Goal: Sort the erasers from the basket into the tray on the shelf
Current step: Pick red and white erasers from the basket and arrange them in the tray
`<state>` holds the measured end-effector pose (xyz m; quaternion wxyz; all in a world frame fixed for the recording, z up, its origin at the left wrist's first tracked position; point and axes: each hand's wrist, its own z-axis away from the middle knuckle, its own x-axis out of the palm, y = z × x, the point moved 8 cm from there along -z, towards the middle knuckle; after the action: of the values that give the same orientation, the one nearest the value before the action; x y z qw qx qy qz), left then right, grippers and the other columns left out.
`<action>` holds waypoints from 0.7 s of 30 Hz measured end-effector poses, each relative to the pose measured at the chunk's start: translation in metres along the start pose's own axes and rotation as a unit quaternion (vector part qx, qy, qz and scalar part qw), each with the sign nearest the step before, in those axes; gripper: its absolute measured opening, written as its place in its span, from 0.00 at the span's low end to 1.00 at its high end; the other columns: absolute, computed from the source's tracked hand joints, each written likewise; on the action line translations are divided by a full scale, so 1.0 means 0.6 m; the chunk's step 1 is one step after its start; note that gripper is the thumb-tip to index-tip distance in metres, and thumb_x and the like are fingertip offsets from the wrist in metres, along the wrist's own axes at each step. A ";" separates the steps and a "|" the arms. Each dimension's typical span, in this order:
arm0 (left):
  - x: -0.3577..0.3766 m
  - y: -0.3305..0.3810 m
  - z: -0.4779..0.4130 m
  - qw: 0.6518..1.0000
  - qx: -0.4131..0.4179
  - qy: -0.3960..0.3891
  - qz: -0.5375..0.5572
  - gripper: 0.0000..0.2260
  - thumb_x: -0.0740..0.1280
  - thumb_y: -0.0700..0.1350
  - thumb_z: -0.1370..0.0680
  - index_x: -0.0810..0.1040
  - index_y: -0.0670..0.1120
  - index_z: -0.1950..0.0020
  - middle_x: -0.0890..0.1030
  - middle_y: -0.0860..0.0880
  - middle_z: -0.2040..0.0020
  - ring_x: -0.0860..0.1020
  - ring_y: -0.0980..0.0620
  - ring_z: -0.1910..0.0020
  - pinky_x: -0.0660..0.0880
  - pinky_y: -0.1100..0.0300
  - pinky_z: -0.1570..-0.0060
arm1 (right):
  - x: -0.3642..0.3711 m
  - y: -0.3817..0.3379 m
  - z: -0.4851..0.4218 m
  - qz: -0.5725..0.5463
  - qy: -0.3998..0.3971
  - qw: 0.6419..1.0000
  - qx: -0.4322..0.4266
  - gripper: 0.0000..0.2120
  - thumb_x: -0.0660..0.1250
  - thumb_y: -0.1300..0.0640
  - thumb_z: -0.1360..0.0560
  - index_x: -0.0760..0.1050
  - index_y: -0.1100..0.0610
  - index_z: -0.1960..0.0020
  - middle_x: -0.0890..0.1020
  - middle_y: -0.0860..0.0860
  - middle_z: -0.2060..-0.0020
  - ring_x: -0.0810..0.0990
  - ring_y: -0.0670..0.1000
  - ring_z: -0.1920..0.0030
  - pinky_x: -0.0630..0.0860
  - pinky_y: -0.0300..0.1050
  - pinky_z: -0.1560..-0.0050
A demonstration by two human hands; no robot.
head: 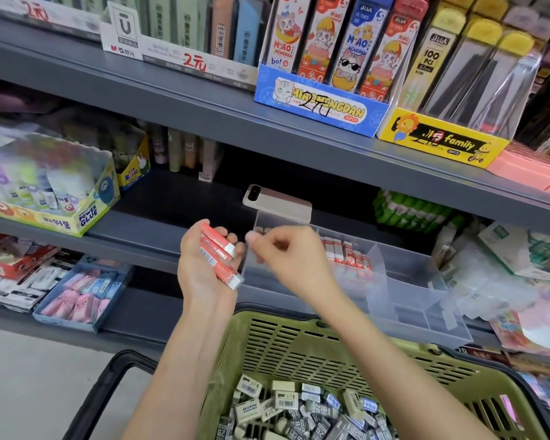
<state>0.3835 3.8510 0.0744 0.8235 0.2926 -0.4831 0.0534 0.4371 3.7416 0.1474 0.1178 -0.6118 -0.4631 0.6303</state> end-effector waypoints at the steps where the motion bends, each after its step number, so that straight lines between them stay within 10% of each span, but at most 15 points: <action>1: 0.000 -0.001 0.001 1.000 -0.006 -0.001 0.005 0.07 0.65 0.45 0.22 0.77 0.44 0.57 0.78 0.49 0.66 0.77 0.52 0.70 0.76 0.61 0.69 | 0.012 -0.007 0.018 0.000 -0.031 1.000 0.001 0.14 0.69 0.44 0.28 0.79 0.50 0.69 0.76 0.43 0.76 0.72 0.41 0.74 0.67 0.34 0.68; 7: 0.003 0.004 0.008 0.998 0.059 -0.013 -0.017 0.07 0.59 0.42 0.19 0.76 0.46 0.48 0.79 0.49 0.65 0.78 0.52 0.66 0.78 0.58 0.64 | 0.048 -0.007 0.055 -0.126 -0.128 0.981 0.076 0.01 0.73 0.55 0.29 0.81 0.52 0.58 0.83 0.55 0.64 0.77 0.44 0.65 0.78 0.46 0.57; 10: 0.005 0.008 0.008 0.995 0.086 -0.026 -0.051 0.08 0.58 0.40 0.19 0.76 0.47 0.48 0.78 0.49 0.65 0.77 0.52 0.65 0.77 0.57 0.62 | 0.040 -0.001 0.056 -0.197 -0.115 0.970 0.089 0.03 0.71 0.57 0.28 0.81 0.51 0.60 0.77 0.46 0.70 0.71 0.40 0.70 0.70 0.32 0.68; 17: 0.030 0.012 0.022 0.962 0.166 -0.085 -0.201 0.06 0.60 0.42 0.18 0.72 0.52 0.46 0.80 0.53 0.62 0.78 0.55 0.63 0.75 0.61 0.61 | -0.115 0.082 0.046 -0.276 0.033 0.955 0.105 0.06 0.67 0.59 0.25 0.81 0.59 0.58 0.82 0.50 0.65 0.78 0.46 0.65 0.75 0.35 0.63; 21: 0.066 0.000 0.051 0.916 0.218 -0.162 -0.297 0.05 0.63 0.46 0.20 0.72 0.49 0.45 0.83 0.52 0.55 0.82 0.52 0.58 0.77 0.63 0.62 | -0.222 0.168 0.039 -0.107 0.178 0.968 0.142 0.04 0.69 0.59 0.26 0.78 0.60 0.56 0.83 0.49 0.71 0.80 0.48 0.71 0.75 0.41 0.66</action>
<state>0.3811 3.8268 0.1181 0.6278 0.5990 -0.4775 -0.1378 0.4887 3.5814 0.1578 0.3512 -0.6381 -0.4028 0.5542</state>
